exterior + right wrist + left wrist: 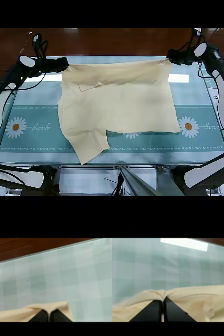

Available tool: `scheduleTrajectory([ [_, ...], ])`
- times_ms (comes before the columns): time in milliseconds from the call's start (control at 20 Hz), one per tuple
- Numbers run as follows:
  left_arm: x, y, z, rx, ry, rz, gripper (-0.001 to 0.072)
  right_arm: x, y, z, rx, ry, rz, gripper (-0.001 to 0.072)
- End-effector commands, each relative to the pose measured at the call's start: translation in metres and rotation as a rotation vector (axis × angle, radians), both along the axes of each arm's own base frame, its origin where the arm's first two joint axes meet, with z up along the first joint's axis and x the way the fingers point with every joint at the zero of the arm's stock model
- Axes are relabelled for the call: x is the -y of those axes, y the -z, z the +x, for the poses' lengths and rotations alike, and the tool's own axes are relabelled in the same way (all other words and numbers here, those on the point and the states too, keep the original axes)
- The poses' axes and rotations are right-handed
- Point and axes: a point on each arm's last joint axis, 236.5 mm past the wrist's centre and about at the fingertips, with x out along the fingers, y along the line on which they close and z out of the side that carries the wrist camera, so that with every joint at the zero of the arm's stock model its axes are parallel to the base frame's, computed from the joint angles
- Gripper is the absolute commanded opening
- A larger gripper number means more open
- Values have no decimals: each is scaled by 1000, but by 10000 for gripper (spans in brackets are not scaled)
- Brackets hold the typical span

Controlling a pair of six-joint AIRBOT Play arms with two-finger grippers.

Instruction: Fold the shirts.

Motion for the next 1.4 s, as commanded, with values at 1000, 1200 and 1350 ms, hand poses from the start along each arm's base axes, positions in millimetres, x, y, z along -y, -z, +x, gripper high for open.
scheduleTrajectory([
  [1000,-56,1,-204,-720,282,-66,411,66,-35,-209,-669,-139,-82,307],
  [1200,-61,23,-283,-745,214,-136,549,82,-42,-245,-623,-78,114,380],
  [1350,-31,64,-356,-836,139,-264,601,82,-21,-263,-595,-33,272,380],
])
